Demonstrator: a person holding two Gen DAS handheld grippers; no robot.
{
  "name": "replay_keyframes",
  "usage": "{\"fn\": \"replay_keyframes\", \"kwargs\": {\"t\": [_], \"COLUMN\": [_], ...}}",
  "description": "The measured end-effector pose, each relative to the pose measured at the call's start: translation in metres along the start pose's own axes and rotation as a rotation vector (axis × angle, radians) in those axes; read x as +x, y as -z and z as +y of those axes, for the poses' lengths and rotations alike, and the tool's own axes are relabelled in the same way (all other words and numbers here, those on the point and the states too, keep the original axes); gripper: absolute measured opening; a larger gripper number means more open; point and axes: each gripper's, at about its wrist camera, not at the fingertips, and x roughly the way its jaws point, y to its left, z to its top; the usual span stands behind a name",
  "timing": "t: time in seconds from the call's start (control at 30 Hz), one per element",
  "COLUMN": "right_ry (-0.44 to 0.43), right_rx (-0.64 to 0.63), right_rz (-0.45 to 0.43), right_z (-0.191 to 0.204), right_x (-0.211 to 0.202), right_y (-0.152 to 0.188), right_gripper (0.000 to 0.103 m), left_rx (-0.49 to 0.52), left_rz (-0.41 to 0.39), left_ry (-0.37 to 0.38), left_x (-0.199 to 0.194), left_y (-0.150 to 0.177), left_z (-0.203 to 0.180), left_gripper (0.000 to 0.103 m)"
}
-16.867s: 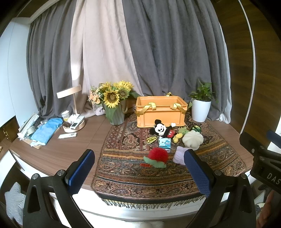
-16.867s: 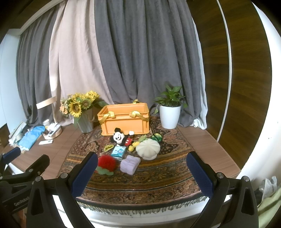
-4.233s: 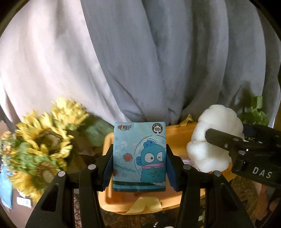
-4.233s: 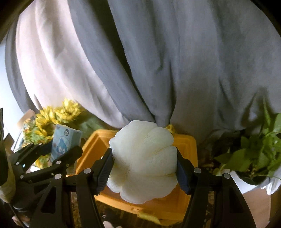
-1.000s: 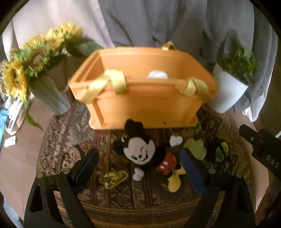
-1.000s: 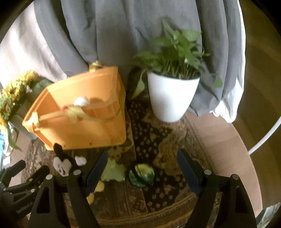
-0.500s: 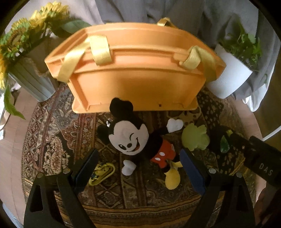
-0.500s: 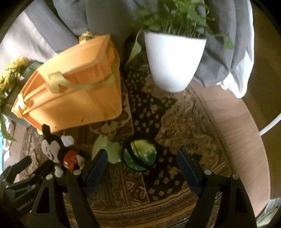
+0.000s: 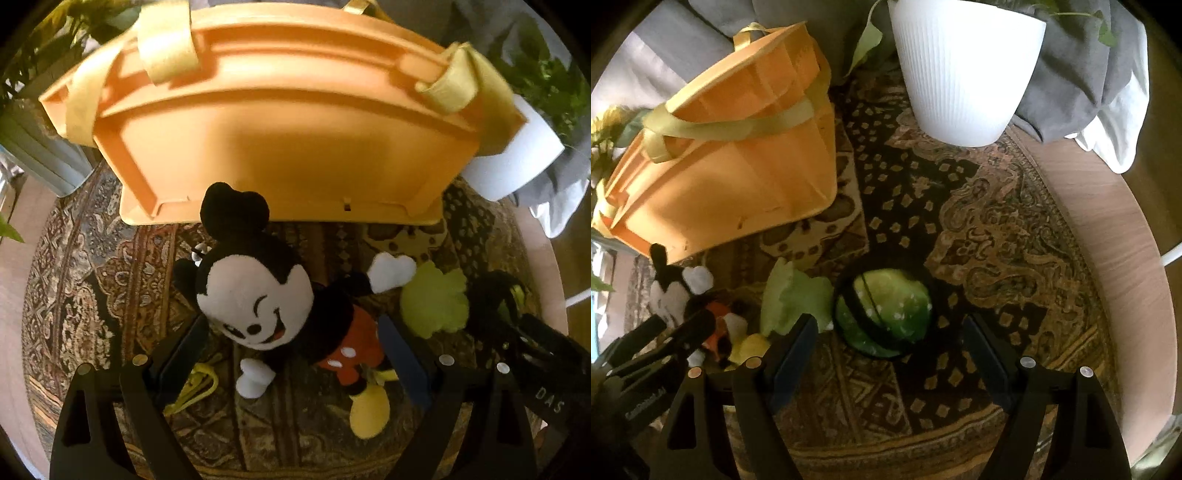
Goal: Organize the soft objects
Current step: 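Grasp the Mickey plush with the left tool while the right tool grasps the green ball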
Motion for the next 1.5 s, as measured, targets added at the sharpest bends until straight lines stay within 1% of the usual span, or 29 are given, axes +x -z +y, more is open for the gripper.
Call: {"fn": "replay_keyframes", "kwargs": {"t": [0.07,0.3,0.37,0.4,0.43,0.47,0.5,0.6,0.73,0.87,1.03,1.23,1.5], "right_ry": [0.011,0.003,-0.001,0.0,0.002,-0.001,-0.007,-0.019,-0.025,-0.034,-0.039,-0.074,-0.133], "right_rx": [0.004,0.016,0.007,0.003,-0.002,-0.004,-0.003,-0.003,-0.009,-0.015,-0.039,-0.07,-0.113], "right_rz": [0.003,-0.011,-0.015,-0.016,-0.015,-0.011,-0.008,-0.012,-0.018,-0.041,-0.094,-0.155,-0.252], "right_z": [-0.001,-0.002,0.0,0.001,0.001,0.0,0.0,-0.001,-0.002,0.0,0.004,0.013,0.029], "right_x": [0.004,0.011,0.012,0.013,0.013,0.015,0.015,0.014,0.01,0.0,-0.021,-0.049,-0.087], "right_y": [-0.002,-0.006,-0.005,-0.005,-0.005,-0.006,-0.006,-0.007,-0.006,-0.003,-0.002,-0.003,-0.008], "right_gripper": [0.082,0.081,0.078,0.075,0.071,0.069,0.065,0.064,0.064,0.064,0.064,0.064,0.064], "left_rx": [-0.016,-0.035,-0.033,-0.03,-0.025,-0.022,-0.019,-0.011,0.0,0.008,0.02,0.022,0.028], "left_rz": [0.0,-0.008,-0.014,-0.018,-0.023,-0.031,-0.04,-0.054,-0.058,-0.072,-0.116,-0.185,-0.31], "left_ry": [0.006,-0.019,-0.034,-0.04,-0.042,-0.04,-0.039,-0.021,-0.002,0.018,0.027,0.033,0.039], "left_x": [0.003,0.01,0.013,0.013,0.014,0.014,0.015,0.011,0.005,-0.007,-0.029,-0.059,-0.105], "left_y": [-0.001,-0.009,-0.011,-0.012,-0.012,-0.014,-0.015,-0.016,-0.013,-0.008,0.001,0.004,0.002], "left_z": [0.001,-0.004,-0.007,-0.008,-0.008,-0.011,-0.013,-0.013,-0.012,-0.015,-0.01,-0.004,0.006], "left_gripper": [0.094,0.093,0.091,0.087,0.086,0.084,0.08,0.074,0.072,0.072,0.072,0.072,0.072]}}
